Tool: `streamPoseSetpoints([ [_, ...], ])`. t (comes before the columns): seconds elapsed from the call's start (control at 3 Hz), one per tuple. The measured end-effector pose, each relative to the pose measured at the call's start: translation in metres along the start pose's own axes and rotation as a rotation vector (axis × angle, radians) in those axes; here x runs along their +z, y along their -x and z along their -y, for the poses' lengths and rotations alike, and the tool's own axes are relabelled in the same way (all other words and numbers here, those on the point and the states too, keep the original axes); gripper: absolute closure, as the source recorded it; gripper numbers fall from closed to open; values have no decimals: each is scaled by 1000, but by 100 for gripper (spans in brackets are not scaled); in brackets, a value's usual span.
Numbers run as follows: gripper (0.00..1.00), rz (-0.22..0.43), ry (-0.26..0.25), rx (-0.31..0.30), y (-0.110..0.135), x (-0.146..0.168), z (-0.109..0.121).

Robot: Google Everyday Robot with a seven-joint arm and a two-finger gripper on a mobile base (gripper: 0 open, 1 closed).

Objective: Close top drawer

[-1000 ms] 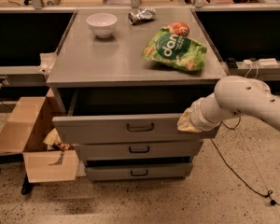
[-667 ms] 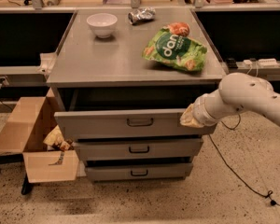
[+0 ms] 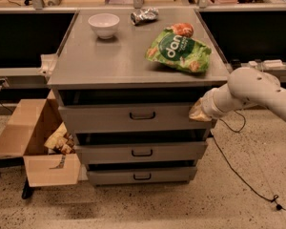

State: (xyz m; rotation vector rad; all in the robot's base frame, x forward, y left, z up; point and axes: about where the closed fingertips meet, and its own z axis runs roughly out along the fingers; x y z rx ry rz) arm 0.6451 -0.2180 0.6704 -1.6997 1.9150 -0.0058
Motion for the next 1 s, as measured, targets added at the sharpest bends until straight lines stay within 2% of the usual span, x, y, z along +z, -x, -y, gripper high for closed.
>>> streamPoseSetpoints([
  [0.33, 100, 8, 1, -11, 0, 0, -2],
  [0.67, 100, 58, 33, -46, 8, -13, -31],
  [1.0, 100, 154, 102, -120, 22, -34, -83],
])
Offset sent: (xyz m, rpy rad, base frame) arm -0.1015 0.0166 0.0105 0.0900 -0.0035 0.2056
